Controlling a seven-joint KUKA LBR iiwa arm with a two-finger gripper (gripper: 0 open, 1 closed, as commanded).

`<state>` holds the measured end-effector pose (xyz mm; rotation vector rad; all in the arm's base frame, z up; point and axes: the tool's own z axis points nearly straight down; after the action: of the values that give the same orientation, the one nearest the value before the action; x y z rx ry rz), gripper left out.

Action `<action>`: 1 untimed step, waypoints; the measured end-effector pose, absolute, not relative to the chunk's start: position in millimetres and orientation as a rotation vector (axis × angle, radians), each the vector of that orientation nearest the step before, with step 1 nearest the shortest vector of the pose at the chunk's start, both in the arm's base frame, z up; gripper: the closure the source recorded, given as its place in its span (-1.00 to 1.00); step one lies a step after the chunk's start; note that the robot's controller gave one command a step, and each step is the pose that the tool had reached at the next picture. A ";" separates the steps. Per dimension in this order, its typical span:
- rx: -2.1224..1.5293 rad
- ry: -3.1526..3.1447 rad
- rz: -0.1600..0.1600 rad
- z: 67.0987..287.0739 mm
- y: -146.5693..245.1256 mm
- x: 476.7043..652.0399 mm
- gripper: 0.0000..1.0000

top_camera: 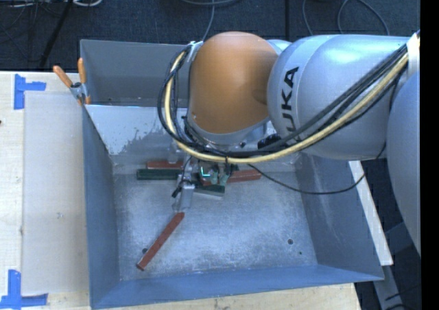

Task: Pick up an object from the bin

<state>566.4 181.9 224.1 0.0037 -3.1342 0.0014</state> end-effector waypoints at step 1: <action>0.503 -3.092 0.001 82.2 141.6 542.5 -1.00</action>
Offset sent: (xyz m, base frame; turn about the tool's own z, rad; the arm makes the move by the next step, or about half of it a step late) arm -0.0218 -0.0396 -0.1382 -0.3208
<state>542.5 141.6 82.2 0.5027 -3.0922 0.0013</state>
